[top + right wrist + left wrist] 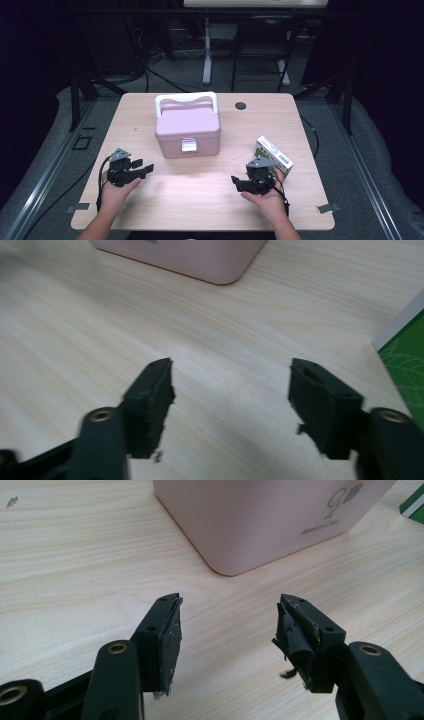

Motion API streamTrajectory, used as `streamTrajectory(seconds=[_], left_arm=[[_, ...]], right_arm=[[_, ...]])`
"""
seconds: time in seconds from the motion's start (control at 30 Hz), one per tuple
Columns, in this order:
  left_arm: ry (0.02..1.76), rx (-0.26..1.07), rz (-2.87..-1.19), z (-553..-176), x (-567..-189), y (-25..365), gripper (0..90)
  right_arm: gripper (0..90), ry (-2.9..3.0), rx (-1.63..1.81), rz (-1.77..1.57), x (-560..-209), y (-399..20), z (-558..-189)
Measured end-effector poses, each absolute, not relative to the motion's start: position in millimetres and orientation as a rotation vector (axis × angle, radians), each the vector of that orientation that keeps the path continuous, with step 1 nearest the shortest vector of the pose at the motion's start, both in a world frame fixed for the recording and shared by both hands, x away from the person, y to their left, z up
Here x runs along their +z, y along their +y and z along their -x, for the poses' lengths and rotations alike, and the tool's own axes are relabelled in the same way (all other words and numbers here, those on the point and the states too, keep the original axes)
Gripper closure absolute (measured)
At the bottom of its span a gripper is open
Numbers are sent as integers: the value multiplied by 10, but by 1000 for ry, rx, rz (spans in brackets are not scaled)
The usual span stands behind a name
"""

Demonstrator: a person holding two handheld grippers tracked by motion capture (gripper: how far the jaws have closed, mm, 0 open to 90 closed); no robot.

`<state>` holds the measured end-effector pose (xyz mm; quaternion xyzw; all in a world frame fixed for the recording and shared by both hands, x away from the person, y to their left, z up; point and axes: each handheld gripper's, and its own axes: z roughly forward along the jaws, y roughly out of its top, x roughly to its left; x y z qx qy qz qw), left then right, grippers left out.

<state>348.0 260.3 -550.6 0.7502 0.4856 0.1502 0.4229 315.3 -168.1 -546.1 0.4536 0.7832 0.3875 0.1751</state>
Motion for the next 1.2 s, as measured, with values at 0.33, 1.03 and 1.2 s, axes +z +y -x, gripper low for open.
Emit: streamTrajectory(seconds=[0.33,1.03,1.2], left_arm=[[1218,397,-1875,-3501,-5516,2596,436],[1205,380,-1867,-3653,-5539,2523,514],[1225,354,-1899,-3755,-5570,2516,580]], right_arm=[[556,2122,1107,-1239,-5571,-1727,-3223],[564,2164,1099,-1254,-5607,-1576,-3399],[571,2119,1157,-1307,-5555,-1552,-3525]])
